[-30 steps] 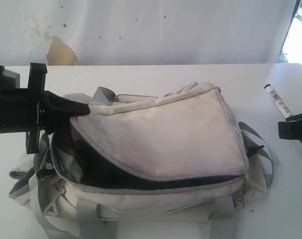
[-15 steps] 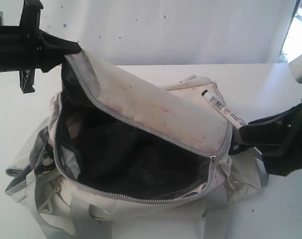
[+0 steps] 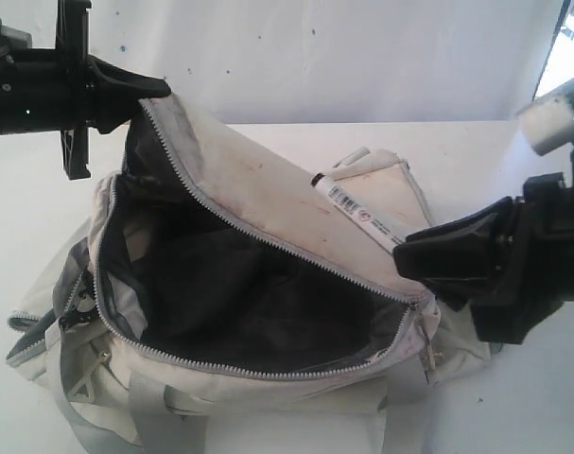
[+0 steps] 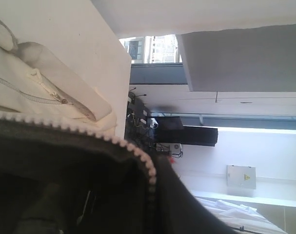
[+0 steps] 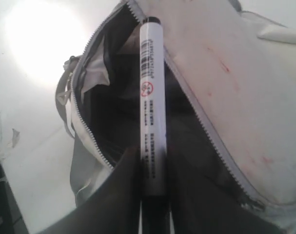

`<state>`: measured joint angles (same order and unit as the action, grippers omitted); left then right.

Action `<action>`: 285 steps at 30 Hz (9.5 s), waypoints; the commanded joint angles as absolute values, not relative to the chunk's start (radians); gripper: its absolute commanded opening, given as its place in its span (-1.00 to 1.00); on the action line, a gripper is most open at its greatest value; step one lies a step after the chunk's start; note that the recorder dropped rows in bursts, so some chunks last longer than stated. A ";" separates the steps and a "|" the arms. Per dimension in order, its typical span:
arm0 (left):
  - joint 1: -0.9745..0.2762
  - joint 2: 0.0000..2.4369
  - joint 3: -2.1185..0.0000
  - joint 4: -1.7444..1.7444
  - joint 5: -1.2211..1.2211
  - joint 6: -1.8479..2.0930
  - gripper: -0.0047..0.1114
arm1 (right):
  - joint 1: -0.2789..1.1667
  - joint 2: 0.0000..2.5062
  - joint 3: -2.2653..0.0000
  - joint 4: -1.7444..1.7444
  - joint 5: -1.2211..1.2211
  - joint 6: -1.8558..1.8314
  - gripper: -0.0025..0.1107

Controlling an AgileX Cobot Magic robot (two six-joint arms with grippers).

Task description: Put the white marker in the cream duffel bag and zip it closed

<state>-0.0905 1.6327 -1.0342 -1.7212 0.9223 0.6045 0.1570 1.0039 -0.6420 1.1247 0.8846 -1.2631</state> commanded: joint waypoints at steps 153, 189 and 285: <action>-0.152 1.681 -1.083 -0.698 0.650 0.394 -0.92 | 0.151 1.676 -0.986 0.728 0.527 -0.494 -0.96; -0.190 1.565 -1.278 -0.681 0.948 0.391 -0.04 | 0.151 1.688 -0.990 0.819 0.513 -0.380 -0.96; -1.040 1.921 -1.198 -1.168 0.123 0.555 -0.34 | 0.149 1.688 -1.004 0.906 0.539 -0.344 -0.96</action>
